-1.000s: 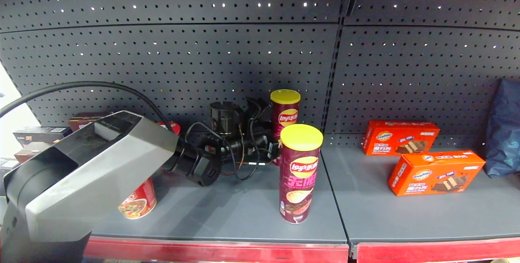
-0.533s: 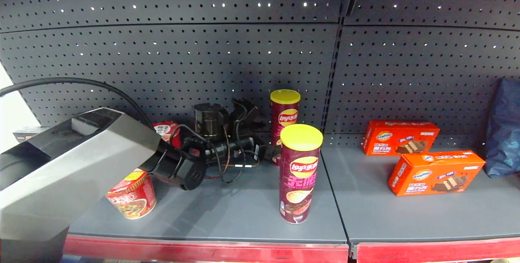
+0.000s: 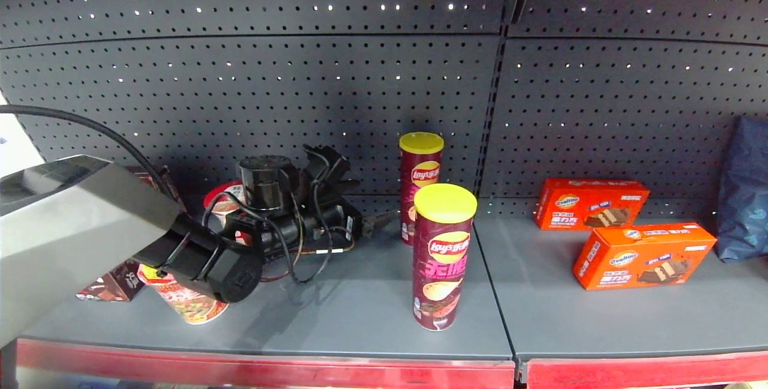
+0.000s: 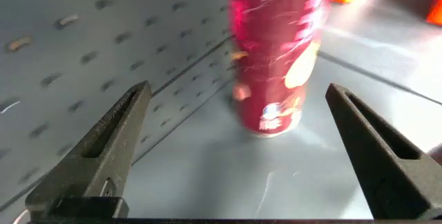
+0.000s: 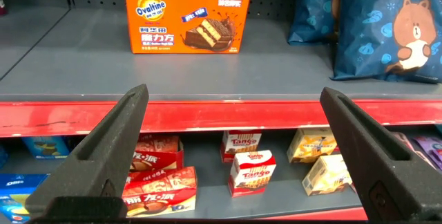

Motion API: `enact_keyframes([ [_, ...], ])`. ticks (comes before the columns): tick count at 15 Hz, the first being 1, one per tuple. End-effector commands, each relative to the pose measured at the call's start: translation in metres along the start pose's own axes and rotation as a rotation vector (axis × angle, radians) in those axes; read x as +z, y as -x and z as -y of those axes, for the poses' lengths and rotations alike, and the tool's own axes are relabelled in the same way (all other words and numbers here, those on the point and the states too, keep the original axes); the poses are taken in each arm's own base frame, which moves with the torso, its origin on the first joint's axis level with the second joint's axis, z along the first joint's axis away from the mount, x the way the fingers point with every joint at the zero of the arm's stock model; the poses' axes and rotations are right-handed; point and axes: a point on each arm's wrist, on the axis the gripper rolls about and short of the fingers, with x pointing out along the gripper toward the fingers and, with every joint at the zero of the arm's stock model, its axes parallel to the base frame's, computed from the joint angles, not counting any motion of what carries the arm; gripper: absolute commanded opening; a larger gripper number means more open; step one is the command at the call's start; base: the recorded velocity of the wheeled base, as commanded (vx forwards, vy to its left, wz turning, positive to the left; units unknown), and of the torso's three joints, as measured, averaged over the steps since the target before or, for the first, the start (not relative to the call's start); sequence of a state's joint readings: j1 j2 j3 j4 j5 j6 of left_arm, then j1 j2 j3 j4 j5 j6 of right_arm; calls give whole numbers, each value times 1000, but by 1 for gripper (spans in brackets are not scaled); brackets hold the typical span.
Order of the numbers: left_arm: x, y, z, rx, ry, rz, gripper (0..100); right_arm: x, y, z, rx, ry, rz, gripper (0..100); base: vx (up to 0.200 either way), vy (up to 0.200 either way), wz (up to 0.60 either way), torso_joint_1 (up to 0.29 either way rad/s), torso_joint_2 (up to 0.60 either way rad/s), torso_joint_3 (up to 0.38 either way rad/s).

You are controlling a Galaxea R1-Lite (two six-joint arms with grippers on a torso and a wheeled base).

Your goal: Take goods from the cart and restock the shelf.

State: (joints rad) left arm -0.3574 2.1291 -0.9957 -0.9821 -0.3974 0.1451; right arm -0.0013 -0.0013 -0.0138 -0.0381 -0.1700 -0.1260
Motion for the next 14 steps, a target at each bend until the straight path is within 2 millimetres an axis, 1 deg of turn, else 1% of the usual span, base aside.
enact_keyframes([
  [1, 17, 9, 9, 28, -11, 28, 100, 0, 0, 0, 0, 0, -1, 100, 0, 0, 0, 0, 0, 0],
  [3, 24, 9, 19, 92, -6, 32, 100, 0, 0, 0, 0, 0, -1, 100, 0, 0, 0, 0, 0, 0],
  [4, 24, 7, 23, 123, -5, 23, 100, 0, 0, 0, 0, 0, -1, 100, 0, 0, 0, 0, 0, 0],
  [5, 21, 6, 29, 184, -2, 4, 100, 0, 0, 0, 0, -2, -1, 100, 0, 0, 0, 0, 0, 0],
  [7, 14, 0, 34, 278, -3, -29, 100, 0, 0, 0, 0, -2, -1, 100, 0, 0, 0, 0, 0, 0],
  [9, 6, -6, 33, 351, -1, -35, 100, 0, 0, 0, 0, -3, -1, 100, 0, 0, 0, 0, 0, 0],
  [11, 3, -10, 40, 351, 15, -46, 100, 0, 0, 0, 0, -3, -1, 100, 0, 0, 0, 0, 0, 0],
  [12, -3, -13, 39, 353, 18, -60, 100, 0, 0, 0, 0, -3, -1, 100, 0, 0, 0, 0, 0, 0],
  [14, -8, -18, 38, 352, 19, -69, 100, 0, 0, 0, 0, -3, -1, 100, 0, 0, 0, 0, 0, 0],
])
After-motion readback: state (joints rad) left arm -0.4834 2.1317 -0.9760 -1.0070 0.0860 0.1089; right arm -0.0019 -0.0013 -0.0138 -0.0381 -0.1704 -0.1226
